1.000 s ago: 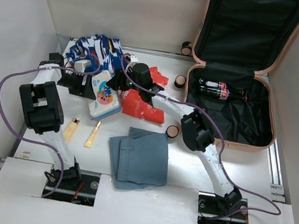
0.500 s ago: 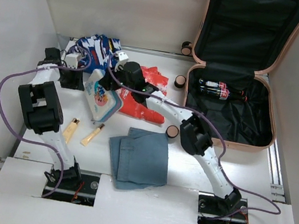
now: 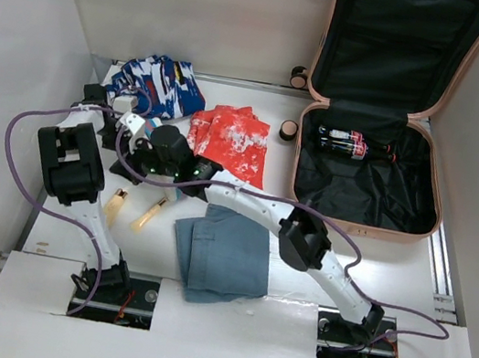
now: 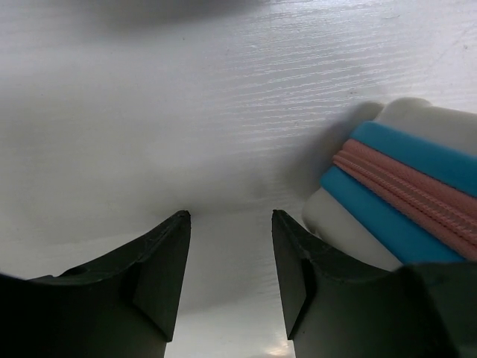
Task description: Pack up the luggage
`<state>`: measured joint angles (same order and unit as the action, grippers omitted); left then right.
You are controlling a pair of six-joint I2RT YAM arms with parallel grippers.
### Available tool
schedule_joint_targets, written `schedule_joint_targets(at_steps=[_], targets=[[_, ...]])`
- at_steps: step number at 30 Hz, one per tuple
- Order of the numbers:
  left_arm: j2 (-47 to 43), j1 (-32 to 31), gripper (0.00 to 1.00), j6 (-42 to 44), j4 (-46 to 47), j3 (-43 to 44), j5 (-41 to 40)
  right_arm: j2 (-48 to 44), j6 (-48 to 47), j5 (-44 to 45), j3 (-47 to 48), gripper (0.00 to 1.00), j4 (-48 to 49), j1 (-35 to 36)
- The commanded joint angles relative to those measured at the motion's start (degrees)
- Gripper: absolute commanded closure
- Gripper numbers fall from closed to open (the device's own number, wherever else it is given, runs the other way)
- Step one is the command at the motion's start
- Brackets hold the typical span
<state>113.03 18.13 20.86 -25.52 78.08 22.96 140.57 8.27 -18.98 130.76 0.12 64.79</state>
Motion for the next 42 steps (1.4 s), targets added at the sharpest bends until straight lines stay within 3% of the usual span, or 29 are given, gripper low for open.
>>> schedule_joint_targets(at_steps=[1, 5, 6, 8, 9, 11, 16, 30, 42], targets=[[1.2, -0.1, 0.55, -0.9, -5.1, -2.4, 1.9, -6.1, -2.5, 3.6, -0.9, 1.0, -0.6, -3.2], [0.7, -0.1, 0.55, -1.5, -5.1, -1.9, 1.9, -9.2, -6.1, 7.6, -0.9, 0.83, -5.7, -3.2], [0.7, 0.4, 0.53, -2.1, -5.1, -1.9, 1.9, -10.0, -6.1, 11.1, -0.9, 0.66, -6.9, -3.2], [-0.4, 1.0, 0.52, -2.8, -5.7, -0.5, 1.9, -12.0, -6.7, 15.0, -2.2, 0.48, -10.5, -3.2], [-0.4, 1.6, 0.49, -2.8, -5.7, -0.5, 1.9, -12.0, -6.7, 18.9, -2.2, 0.28, -12.2, -3.2], [-1.8, 1.6, 0.44, -4.0, -6.2, 0.2, 1.3, -10.3, -8.7, 22.0, 1.7, 0.02, -19.5, -3.7], [-3.2, 1.6, 0.35, -4.0, -6.7, 2.8, 0.6, -0.5, -11.4, 21.9, 15.9, 0.0, -31.4, -4.2], [-3.2, 1.6, 0.34, -2.8, -8.3, 3.3, 1.4, 7.2, -10.3, 22.6, 14.2, 0.0, -33.0, -6.4], [-3.2, 1.6, 0.34, -2.8, -8.3, 3.3, 2.4, 5.7, -13.3, 22.8, 13.1, 0.0, -32.4, -4.6]])
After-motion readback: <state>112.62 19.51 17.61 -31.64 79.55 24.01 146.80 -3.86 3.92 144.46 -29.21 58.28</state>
